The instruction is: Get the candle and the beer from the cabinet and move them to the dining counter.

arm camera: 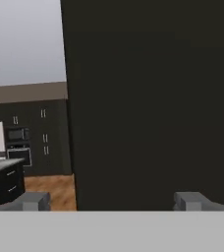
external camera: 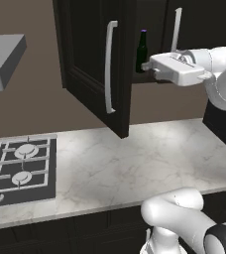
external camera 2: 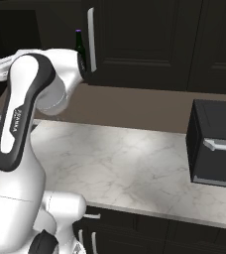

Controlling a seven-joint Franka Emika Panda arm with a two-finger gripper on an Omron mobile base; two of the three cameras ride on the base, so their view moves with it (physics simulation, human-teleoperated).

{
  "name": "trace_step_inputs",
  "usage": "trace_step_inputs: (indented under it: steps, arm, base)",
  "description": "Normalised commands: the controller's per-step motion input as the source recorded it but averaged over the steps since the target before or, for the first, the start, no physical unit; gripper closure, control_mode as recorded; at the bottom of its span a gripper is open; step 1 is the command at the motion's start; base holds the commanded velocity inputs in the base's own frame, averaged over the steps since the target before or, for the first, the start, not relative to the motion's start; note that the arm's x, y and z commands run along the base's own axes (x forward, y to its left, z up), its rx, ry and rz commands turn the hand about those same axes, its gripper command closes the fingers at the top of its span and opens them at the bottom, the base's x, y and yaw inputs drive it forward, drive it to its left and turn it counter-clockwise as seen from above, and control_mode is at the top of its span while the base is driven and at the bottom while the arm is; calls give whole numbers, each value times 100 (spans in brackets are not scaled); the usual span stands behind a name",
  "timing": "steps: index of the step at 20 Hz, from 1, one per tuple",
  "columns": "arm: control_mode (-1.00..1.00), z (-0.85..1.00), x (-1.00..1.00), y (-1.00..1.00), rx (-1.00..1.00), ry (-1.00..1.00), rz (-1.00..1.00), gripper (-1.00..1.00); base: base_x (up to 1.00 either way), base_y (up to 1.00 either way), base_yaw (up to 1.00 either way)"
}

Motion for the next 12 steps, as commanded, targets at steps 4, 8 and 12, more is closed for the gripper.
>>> trace_step_inputs:
  steps: [4, 8, 12]
  arm:
    - [-100, -5, 25, 26, 0, 0, 5, -100]
    - [-100, -11, 24, 33, 0, 0, 4, -100]
    - [-100, -9, 11, 34, 0, 0, 6, -100]
  base:
    - [0, 0, 0]
    - [0, 0, 0]
    - [0, 0, 0]
